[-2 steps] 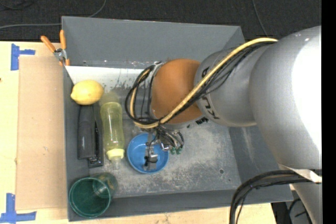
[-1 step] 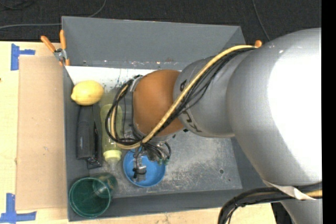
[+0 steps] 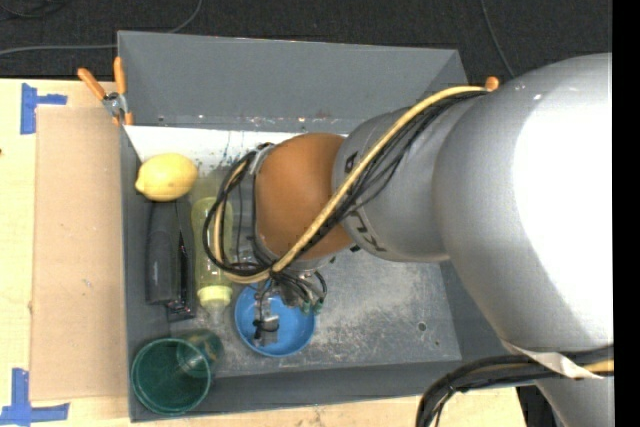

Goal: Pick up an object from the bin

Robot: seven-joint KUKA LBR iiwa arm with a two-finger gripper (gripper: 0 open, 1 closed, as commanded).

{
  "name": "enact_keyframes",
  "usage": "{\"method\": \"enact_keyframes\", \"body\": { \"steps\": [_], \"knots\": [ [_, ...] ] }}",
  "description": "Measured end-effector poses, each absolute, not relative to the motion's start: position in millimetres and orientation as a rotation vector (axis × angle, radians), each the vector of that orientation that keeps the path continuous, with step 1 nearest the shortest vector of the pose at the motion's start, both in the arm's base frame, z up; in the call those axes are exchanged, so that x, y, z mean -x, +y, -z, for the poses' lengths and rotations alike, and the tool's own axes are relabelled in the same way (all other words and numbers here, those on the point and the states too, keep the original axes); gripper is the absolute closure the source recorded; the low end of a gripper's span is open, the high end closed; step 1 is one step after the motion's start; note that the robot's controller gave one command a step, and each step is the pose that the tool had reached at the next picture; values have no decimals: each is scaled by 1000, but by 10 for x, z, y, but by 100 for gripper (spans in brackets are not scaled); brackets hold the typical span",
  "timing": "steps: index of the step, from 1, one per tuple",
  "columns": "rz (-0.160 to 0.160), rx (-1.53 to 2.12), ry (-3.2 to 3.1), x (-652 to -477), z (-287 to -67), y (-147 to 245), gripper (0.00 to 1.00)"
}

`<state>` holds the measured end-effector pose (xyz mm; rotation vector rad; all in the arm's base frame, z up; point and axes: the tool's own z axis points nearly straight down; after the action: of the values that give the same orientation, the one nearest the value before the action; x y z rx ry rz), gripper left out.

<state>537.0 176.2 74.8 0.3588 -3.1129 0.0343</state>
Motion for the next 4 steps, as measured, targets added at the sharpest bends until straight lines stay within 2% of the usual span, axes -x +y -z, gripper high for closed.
{"method": "enact_keyframes", "body": {
  "steps": [1,2,3,4],
  "knots": [
    [-32,-590,-3071,-5193,-694,1710,100],
    [-32,-589,-3071,-5193,-694,1710,100],
    [-33,-590,-3067,-5108,-1642,1755,100],
    [-33,-575,-3067,-5107,-1256,1722,100]
  ]
}}
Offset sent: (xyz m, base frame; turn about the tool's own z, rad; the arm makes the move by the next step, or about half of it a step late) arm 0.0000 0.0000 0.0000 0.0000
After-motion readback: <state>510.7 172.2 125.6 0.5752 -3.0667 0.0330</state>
